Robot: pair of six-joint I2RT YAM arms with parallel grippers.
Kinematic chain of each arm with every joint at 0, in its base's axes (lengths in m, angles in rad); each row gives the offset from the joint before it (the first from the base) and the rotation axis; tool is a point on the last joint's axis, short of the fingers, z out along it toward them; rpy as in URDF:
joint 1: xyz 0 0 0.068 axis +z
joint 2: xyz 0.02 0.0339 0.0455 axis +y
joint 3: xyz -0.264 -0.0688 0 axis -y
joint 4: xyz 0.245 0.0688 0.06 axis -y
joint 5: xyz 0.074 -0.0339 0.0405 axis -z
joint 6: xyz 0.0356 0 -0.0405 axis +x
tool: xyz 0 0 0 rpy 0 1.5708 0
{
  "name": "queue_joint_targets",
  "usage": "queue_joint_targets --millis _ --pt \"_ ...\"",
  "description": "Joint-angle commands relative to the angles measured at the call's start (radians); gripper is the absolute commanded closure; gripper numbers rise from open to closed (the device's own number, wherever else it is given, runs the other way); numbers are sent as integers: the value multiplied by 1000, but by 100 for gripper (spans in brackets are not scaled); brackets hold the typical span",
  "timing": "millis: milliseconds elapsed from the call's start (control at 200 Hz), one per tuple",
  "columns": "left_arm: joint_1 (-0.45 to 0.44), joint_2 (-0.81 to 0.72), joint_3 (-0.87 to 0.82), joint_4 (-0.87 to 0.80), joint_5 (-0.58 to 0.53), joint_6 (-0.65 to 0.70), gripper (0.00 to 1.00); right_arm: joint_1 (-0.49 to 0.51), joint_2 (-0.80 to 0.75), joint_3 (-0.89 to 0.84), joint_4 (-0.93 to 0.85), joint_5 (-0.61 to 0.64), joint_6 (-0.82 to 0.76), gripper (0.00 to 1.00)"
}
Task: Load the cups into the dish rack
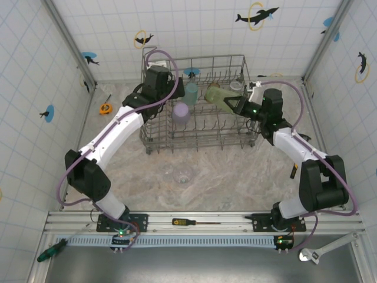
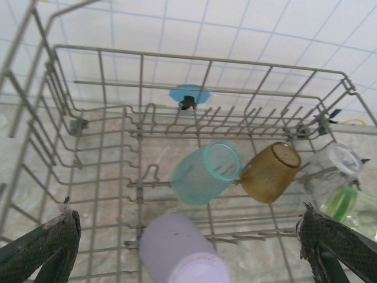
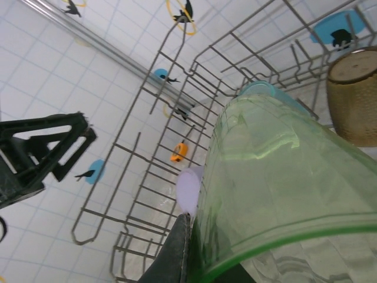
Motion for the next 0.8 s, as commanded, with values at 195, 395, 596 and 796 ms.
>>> queue_joint_targets --millis 195,395,596,796 --pt "61 67 68 -3 314 -203 3 -5 29 -74 364 -156 148 100" --pt "98 111 84 61 541 -332 2 -4 30 -120 488 -167 206 100" --pt "115 131 53 159 698 -458 2 -4 34 -139 557 -171 244 100" --pt "116 149 -2 330 843 -616 3 0 45 -149 645 -165 295 100"
